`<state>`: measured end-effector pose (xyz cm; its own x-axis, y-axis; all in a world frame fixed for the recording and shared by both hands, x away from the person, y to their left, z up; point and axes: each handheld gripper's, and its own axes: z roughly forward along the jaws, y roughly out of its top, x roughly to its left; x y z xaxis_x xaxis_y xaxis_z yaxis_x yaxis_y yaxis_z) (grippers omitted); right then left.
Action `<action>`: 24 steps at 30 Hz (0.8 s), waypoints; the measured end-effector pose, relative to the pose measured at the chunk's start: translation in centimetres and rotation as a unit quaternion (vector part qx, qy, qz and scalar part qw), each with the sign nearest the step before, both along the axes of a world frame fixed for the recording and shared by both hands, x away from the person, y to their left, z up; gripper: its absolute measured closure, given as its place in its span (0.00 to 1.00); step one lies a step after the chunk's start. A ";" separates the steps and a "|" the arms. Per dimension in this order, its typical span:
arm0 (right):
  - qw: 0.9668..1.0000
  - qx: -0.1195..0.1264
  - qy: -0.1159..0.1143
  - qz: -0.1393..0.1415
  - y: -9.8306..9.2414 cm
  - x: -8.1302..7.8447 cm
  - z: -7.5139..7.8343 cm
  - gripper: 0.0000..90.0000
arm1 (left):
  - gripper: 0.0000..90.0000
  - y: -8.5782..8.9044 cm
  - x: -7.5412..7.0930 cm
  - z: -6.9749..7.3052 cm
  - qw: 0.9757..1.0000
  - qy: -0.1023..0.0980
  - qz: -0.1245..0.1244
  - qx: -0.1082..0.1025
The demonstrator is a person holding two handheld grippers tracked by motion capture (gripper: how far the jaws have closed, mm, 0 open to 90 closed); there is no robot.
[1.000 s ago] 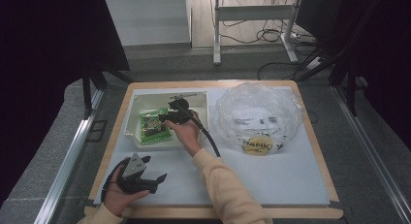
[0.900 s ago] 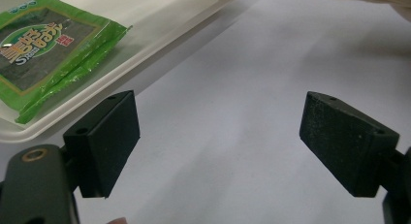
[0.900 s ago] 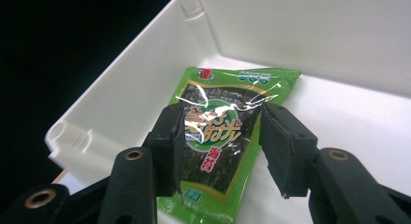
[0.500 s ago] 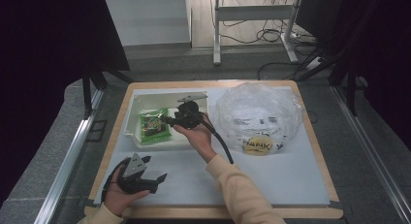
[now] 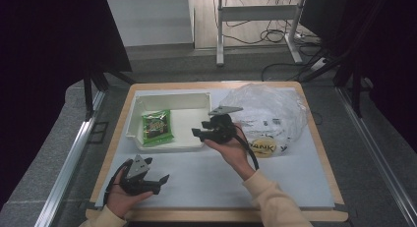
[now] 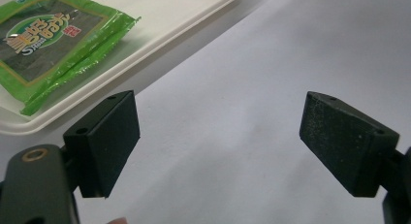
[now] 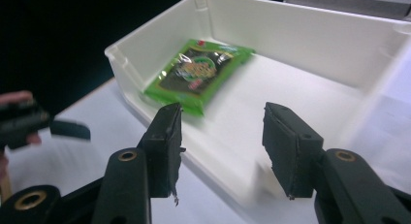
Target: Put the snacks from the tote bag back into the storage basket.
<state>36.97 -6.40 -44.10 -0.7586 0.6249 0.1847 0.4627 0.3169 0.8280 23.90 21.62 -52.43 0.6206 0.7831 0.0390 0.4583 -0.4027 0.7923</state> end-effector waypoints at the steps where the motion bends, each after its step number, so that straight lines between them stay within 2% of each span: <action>1: 1.000 -0.002 0.002 -0.001 -0.7 -0.3 0.0 0.55 | 0.16 0.0 0.0 0.0 1.000 0.000 0.000 0.000; 2: 1.000 -0.002 0.002 -0.001 -0.7 -0.3 0.0 0.55 | 0.16 0.0 0.0 0.0 1.000 0.000 0.001 0.000; 3: 1.000 -0.009 0.004 -0.003 -2.1 -0.8 -0.2 0.53 | 0.16 0.0 0.0 0.0 1.000 0.001 0.002 0.000; 4: 1.000 -0.009 0.004 -0.003 -2.1 -0.8 -0.2 0.53 | 0.16 0.0 0.0 -0.1 1.000 0.001 0.005 -0.001; 6: 1.000 -0.018 0.007 0.001 -3.9 -1.7 -0.5 0.50 | 0.16 0.1 0.1 -0.1 1.000 0.002 0.006 0.001; 7: 1.000 -0.018 0.007 0.001 -3.9 -1.7 -0.5 0.50 | 0.16 0.1 0.1 -0.2 1.000 0.002 0.008 0.001; 8: 1.000 -0.025 0.002 -0.004 -4.9 -2.4 -0.7 0.49 | 0.16 0.1 0.1 -0.2 1.000 0.003 0.009 0.002; 11: 0.999 -0.031 0.005 -0.006 -5.7 -3.1 -1.2 0.47 | 0.16 0.1 0.1 -0.2 1.000 0.005 0.011 0.004; 12: 0.999 -0.044 -0.002 -0.011 -6.4 -4.0 -1.8 0.47 | 0.16 0.0 0.1 -0.3 1.000 0.004 0.011 0.004; 13: 0.999 -0.044 -0.002 -0.011 -6.4 -4.0 -1.8 0.47 | 0.16 0.0 0.1 -0.3 1.000 0.004 0.011 0.005; 17: 0.998 -0.059 -0.012 -0.025 -7.4 -5.6 -2.9 0.47 | 0.16 0.0 0.1 -0.3 1.000 0.006 0.011 0.007; 20: 0.996 -0.074 -0.026 -0.037 -8.4 -6.4 -3.6 0.47 | 0.16 0.0 0.2 -0.3 1.000 0.006 0.009 0.008; 22: 0.996 -0.071 -0.023 -0.049 -9.1 -6.5 -4.0 0.47 | 0.16 0.0 0.2 -0.4 1.000 0.006 0.008 0.007; 24: 0.996 -0.060 -0.010 -0.064 -9.6 -6.2 -4.5 0.48 | 0.16 0.0 0.2 -0.4 1.000 0.006 0.006 0.009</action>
